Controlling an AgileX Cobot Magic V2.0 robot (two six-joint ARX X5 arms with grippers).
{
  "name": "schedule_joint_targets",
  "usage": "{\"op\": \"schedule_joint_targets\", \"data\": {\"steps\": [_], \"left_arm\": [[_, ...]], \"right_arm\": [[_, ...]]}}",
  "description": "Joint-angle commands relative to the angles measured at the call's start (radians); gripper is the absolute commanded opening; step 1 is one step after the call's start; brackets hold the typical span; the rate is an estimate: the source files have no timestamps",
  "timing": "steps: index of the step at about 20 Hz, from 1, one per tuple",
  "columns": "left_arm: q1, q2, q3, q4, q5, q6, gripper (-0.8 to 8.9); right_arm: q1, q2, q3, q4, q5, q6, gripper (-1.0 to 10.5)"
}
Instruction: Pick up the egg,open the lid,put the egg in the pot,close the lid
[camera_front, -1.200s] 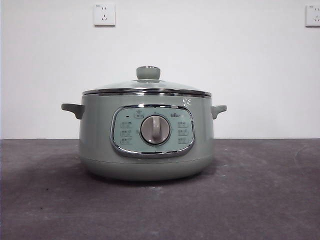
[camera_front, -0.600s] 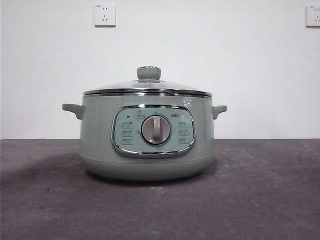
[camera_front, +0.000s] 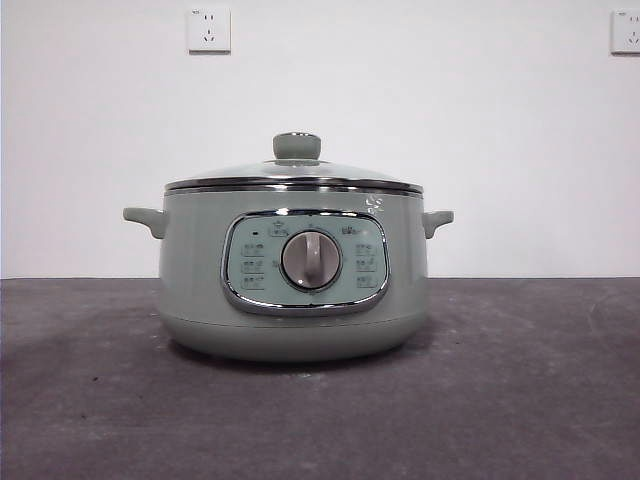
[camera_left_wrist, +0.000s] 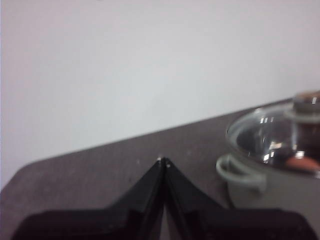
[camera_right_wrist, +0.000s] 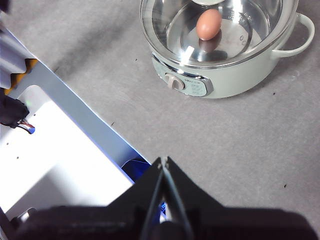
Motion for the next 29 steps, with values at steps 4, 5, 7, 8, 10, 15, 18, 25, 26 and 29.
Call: {"op": "schedule_joint_targets", "data": {"steps": [4,5,7,8,10,15,18,25,26,29], "left_arm": [[0.016,-0.114,-0.169,0.012,-0.053,-0.050,-0.03],[0.016,-0.132,-0.193,0.011,-0.058,-0.056,-0.03],[0.016,-0.157,-0.202,-0.048,-0.079,-0.060,-0.03],[0.016,-0.162,-0.201,-0.072,-0.085,-0.062,-0.03],[0.016,-0.162,-0.201,-0.127,-0.080,-0.069,-0.03],[0.016,-0.162,-0.201,-0.211,-0.072,-0.138,-0.03],[0.016,-0.162,-0.201,-0.210,-0.082,-0.140,-0.03],[0.016,-0.162,-0.201,-0.209,-0.080,-0.140,-0.03],[0.016,-0.162,-0.201,-0.209,-0.080,-0.140,-0.03],[0.016,-0.162,-0.201,-0.209,-0.080,-0.140,-0.03]], "right_arm": [[0.001,-0.003,-0.002,-0.014,-0.003,-0.005,0.0],[0.001,-0.003,-0.002,-0.014,-0.003,-0.005,0.0],[0.001,-0.003,-0.002,-0.014,-0.004,-0.005,0.0],[0.001,-0.003,-0.002,-0.014,-0.003,-0.005,0.0],[0.001,-0.003,-0.002,-0.014,-0.003,-0.005,0.0],[0.001,-0.003,-0.002,-0.014,-0.003,-0.005,0.0],[0.001,-0.003,-0.002,-0.014,-0.003,-0.005,0.0],[0.001,-0.003,-0.002,-0.014,-0.003,-0.005,0.0],[0.001,-0.003,-0.002,-0.014,-0.003,-0.005,0.0],[0.001,-0.003,-0.002,-0.014,-0.003,-0.005,0.0]]}}
